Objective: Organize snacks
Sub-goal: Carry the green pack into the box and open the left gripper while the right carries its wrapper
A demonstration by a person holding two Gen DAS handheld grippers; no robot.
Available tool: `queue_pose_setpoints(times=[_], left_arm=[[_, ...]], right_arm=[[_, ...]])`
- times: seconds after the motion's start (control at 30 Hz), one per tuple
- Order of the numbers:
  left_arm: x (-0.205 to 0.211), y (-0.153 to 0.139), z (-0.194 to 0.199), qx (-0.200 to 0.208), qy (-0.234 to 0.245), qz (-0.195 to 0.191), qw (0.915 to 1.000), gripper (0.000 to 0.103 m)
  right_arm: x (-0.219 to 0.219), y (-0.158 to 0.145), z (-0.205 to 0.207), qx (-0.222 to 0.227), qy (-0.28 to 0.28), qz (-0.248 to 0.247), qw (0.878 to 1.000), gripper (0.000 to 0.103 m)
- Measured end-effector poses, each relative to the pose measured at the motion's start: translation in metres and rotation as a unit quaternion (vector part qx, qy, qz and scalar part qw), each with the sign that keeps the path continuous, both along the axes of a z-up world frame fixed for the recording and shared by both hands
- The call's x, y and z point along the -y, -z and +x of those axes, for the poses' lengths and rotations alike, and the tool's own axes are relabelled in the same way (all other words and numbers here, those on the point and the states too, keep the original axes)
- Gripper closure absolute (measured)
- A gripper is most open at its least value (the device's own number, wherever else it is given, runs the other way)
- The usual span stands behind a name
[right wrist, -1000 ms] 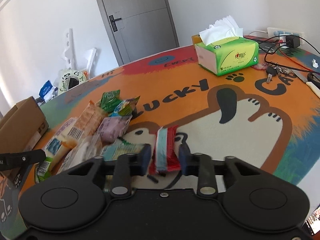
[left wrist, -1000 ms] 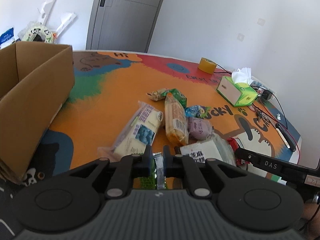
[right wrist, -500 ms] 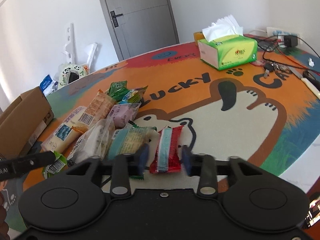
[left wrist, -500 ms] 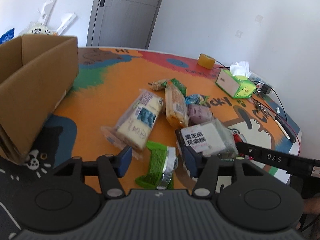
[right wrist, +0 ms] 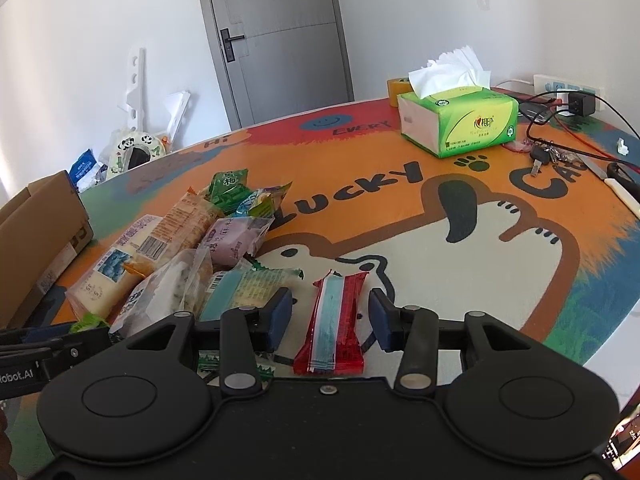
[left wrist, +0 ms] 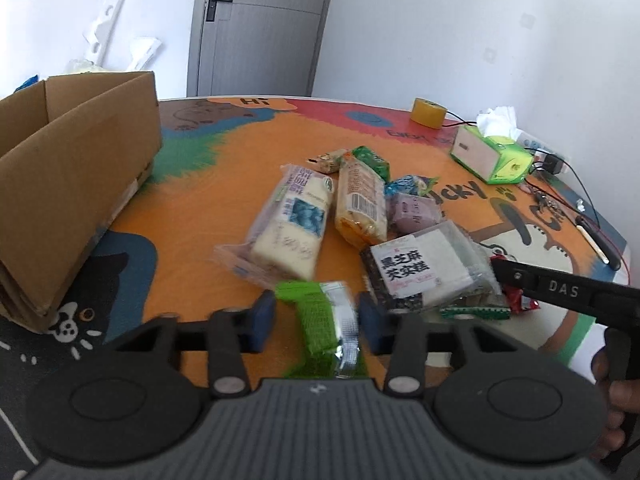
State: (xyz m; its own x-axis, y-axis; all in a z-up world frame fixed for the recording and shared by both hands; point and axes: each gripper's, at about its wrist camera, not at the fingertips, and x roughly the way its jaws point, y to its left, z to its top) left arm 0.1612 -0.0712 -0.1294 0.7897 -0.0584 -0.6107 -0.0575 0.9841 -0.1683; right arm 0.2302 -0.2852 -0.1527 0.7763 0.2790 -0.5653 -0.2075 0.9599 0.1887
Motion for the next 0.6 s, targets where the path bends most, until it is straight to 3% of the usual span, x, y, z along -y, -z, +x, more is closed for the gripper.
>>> queue_pose_setpoints(times=[0.07,0.1,0.23,0.6], left_arm=[[-0.004,-0.001,0.000,-0.001,-0.002,-0.008,1.0000,0.076],[-0.005,-0.001,0.000,-0.003,-0.005,-0.009,0.9999,0.076],[-0.008,-0.007,-0.005,0.005,-0.005,-0.014,0.9999,0.076],[-0.022,-0.040,-0.018,0.048,-0.017,-0.021,0.9985,0.076]], right_arm=[[0.002,0.000,0.000,0.001,0.007,-0.006,1.000,0.074],[0.004,0.000,0.000,-0.001,0.008,-0.002,1.000,0.080],[0.011,-0.003,-0.004,-0.011,0.007,0.023,1.000,0.081],[-0.006,-0.032,-0.019,0.024,-0.014,0.035,0.999,0.081]])
